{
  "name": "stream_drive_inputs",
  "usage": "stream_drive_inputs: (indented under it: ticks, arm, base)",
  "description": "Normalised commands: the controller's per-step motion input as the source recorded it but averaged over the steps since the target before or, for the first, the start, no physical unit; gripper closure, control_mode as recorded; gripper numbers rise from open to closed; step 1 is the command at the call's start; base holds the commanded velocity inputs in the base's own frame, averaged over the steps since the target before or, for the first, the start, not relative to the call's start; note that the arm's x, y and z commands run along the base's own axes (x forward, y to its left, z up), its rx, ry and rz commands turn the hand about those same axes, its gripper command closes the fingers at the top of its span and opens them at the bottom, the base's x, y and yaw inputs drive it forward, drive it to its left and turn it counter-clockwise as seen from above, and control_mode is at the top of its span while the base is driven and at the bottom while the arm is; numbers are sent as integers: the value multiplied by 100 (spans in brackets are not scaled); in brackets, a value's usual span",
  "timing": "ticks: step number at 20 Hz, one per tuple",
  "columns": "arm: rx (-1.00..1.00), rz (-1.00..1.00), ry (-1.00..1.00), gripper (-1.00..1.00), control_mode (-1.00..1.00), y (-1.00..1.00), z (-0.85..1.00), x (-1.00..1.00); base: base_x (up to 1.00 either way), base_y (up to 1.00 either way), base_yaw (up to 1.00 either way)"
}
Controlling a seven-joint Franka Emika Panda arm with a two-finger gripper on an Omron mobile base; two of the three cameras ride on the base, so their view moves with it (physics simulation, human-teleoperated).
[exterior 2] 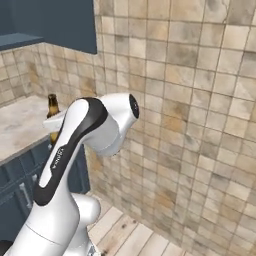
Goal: Pick the bottled water, beer from the counter and place them in the open cabinet.
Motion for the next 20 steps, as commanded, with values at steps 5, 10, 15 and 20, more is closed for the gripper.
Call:
stream_drive_inputs:
  ticks: [5, 10, 15, 20]
  arm:
    - [0, 0, 0, 100, 100, 0, 0, 0]
    - [0, 0, 0, 100, 100, 0, 0, 0]
    - [0, 0, 0, 100, 100, 0, 0, 0]
    - [0, 0, 0, 100, 100, 0, 0, 0]
  base:
    - [65, -2, 50]
    - [69, -7, 33]
    - [41, 20, 33]
    - [28, 48, 39]
